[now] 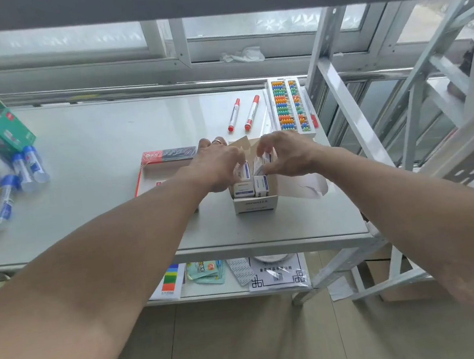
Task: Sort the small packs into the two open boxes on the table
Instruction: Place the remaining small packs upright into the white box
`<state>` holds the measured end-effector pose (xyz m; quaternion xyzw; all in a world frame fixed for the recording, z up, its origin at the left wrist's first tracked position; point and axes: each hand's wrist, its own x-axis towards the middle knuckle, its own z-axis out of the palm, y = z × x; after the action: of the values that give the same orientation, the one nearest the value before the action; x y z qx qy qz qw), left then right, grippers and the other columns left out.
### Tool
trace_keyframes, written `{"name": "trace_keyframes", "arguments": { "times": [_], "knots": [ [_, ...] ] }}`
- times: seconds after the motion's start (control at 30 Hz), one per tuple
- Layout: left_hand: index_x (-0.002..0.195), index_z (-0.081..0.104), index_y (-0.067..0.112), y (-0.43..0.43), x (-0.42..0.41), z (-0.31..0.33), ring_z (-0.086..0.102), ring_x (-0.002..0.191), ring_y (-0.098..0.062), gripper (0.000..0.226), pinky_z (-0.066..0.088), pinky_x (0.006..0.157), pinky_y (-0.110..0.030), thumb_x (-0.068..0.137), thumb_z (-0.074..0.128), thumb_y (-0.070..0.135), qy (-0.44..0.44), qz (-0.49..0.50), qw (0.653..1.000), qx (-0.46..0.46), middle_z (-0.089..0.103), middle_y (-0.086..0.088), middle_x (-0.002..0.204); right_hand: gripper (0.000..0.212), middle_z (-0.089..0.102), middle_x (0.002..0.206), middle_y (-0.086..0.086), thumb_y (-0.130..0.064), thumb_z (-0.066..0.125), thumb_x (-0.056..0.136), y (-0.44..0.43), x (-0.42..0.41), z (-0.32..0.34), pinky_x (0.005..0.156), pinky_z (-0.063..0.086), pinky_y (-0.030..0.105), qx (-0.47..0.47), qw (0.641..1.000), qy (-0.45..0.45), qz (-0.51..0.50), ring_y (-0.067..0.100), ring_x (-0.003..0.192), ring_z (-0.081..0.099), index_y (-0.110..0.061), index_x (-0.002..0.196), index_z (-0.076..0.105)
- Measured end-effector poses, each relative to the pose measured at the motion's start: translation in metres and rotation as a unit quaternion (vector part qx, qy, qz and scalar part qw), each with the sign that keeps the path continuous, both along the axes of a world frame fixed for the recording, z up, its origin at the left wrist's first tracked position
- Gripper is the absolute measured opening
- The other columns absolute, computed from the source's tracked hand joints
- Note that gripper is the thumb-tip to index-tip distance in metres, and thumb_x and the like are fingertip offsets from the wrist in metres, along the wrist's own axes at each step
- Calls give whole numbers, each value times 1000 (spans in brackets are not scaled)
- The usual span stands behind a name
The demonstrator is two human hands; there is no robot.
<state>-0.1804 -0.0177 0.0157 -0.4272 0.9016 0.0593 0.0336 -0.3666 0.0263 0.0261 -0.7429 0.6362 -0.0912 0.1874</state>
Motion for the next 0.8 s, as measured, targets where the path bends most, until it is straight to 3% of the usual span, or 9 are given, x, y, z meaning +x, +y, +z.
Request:
{"name": "trace_keyframes", "arguments": {
  "times": [0.07, 0.17, 0.27, 0.33, 0.43, 0.5, 0.6, 0.7, 0.8],
  "knots": [
    [115, 62, 30, 0, 1, -1, 44, 123, -24, 35, 27, 99, -44, 82, 67, 42, 14, 13, 1000, -4, 65, -7, 108, 38, 68, 113, 4, -36, 79, 82, 0, -1, -2, 70, 41, 26, -24, 1000, -16, 3, 21, 96, 61, -18, 113, 65],
    [113, 64, 28, 1, 1, -2, 44, 123, -24, 32, 27, 100, -43, 83, 67, 41, 20, 23, 999, -12, 65, -7, 108, 35, 69, 104, 2, -40, 80, 80, -1, -2, -5, 69, 49, 31, -23, 1000, -6, 2, 22, 88, 63, -16, 103, 67],
    [114, 65, 27, 0, 0, -2, 43, 124, -24, 32, 27, 101, -42, 84, 67, 39, 9, 22, 1000, -8, 65, -8, 111, 18, 72, 99, 0, -32, 81, 80, -5, -2, -8, 73, 60, 37, 26, 999, 43, 8, 20, 83, 66, -20, 89, 71],
    [117, 65, 28, 0, 0, 1, 42, 126, -24, 33, 27, 102, -42, 85, 67, 37, 16, 25, 1000, 3, 65, -8, 114, 11, 73, 104, 0, -24, 78, 82, -8, 0, -6, 77, 59, 35, 28, 999, 40, 9, 18, 86, 65, -19, 90, 73],
    [114, 66, 28, 1, 3, 8, 45, 126, -21, 25, 30, 103, -41, 89, 63, 30, 83, 34, 996, 16, 68, -2, 115, 12, 69, 108, -3, -13, 70, 87, -5, 5, 6, 84, 47, 29, -10, 1000, -14, 3, 13, 93, 58, -16, 97, 75],
    [106, 68, 30, 5, 7, 15, 49, 118, -18, 18, 34, 100, -41, 89, 61, 33, 135, 36, 990, 35, 71, 7, 106, 13, 72, 103, -5, -16, 73, 86, -1, 7, 16, 85, 51, 29, 5, 997, -68, 20, 10, 91, 63, -16, 98, 76],
    [104, 68, 32, 14, 13, 22, 52, 108, -15, 28, 35, 97, -41, 82, 65, 47, 99, 15, 993, 61, 70, 13, 99, 28, 73, 99, -4, -32, 79, 80, 10, 13, 20, 73, 51, 25, 68, 994, -53, 66, 10, 89, 66, -16, 103, 75],
    [110, 69, 30, 20, 14, 23, 51, 108, -15, 38, 32, 94, -39, 76, 68, 48, 42, 8, 997, 64, 70, 13, 103, 34, 73, 94, -1, -37, 82, 75, 16, 19, 15, 62, 48, 24, 65, 995, 6, 77, 16, 83, 65, -14, 100, 77],
    [98, 70, 28, 22, 11, 20, 49, 107, -18, 30, 30, 88, -39, 74, 68, 46, 41, -5, 998, 48, 70, 10, 99, 27, 75, 84, 4, -34, 84, 74, 17, 22, 13, 61, 54, 36, 54, 996, 14, 76, 24, 75, 67, -12, 87, 78]
  ]
}}
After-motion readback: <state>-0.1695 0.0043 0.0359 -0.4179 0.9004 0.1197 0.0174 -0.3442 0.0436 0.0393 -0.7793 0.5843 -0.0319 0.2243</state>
